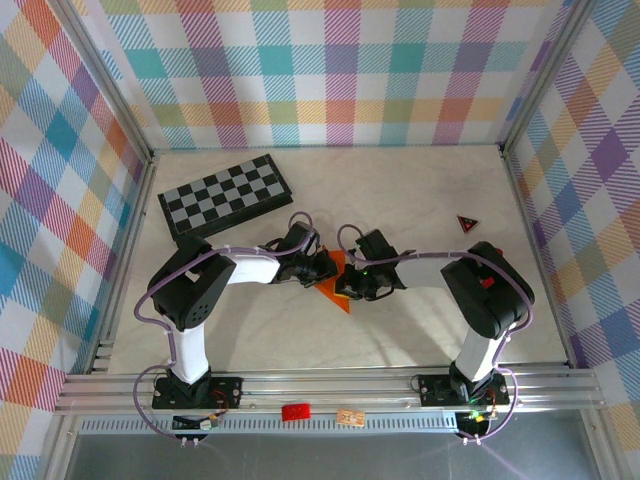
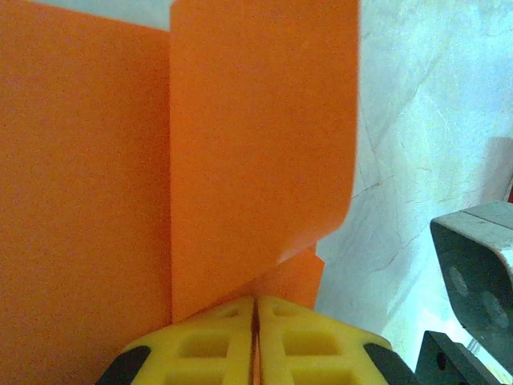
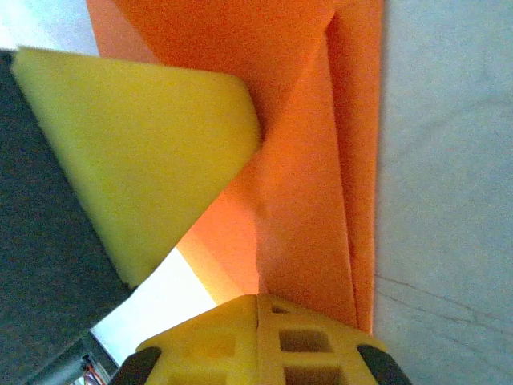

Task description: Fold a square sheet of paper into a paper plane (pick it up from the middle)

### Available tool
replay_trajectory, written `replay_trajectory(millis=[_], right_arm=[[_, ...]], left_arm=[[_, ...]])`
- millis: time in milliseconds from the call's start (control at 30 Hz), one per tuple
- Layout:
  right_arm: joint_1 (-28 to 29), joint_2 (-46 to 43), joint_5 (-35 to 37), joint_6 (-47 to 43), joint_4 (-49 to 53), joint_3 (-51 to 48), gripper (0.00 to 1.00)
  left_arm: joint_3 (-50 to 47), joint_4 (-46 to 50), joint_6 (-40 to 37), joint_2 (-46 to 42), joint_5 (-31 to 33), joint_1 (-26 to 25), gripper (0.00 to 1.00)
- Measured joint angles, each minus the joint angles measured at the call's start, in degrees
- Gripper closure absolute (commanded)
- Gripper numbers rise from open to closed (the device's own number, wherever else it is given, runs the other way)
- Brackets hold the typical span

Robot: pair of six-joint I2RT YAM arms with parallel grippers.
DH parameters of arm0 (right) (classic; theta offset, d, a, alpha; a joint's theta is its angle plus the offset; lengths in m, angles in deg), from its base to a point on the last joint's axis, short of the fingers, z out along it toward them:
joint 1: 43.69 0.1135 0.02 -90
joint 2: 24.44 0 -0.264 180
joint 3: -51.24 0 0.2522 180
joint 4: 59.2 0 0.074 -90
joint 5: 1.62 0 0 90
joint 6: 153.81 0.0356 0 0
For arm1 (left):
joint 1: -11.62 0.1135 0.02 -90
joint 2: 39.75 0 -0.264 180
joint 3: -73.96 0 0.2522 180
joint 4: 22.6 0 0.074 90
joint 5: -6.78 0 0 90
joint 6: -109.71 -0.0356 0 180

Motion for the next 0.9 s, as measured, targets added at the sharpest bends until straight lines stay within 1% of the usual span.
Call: replay_trajectory(millis=[133, 233, 400, 600, 667, 900], right_arm=[[-0.55, -0.04, -2.01, 0.31, -3.78, -2.21, 0.97], [-1.14, -0.04, -3.72, 0.22, -6.27, -3.8, 1.0], [-2.14, -0.2, -6.71, -1.29, -8.26, -5.7, 1.0], [-2.62, -0.42, -9.01, -3.69, -7.65, -6.27, 1.0], [-2.8, -0.42, -9.44, -4.09, -7.32, -6.27, 1.0], [-3.26, -0.42, -10.38, -5.14, -6.67, -6.29, 1.0]], left_arm=[[0.37, 0.59, -0.04, 0.0, -0.04, -0.04, 0.88], [0.52, 0.74, -0.22, -0.11, -0.17, -0.04, 0.86], [0.48, 2.14, -0.5, -2.51, 0.28, -0.09, 0.84], [-1.46, 2.1, -1.31, -9.42, 0.68, -0.09, 0.89], [-2.19, 2.1, -1.33, -10.51, 0.24, -0.15, 0.91], [-3.43, 2.03, -1.31, -9.35, -1.11, -1.38, 0.92]])
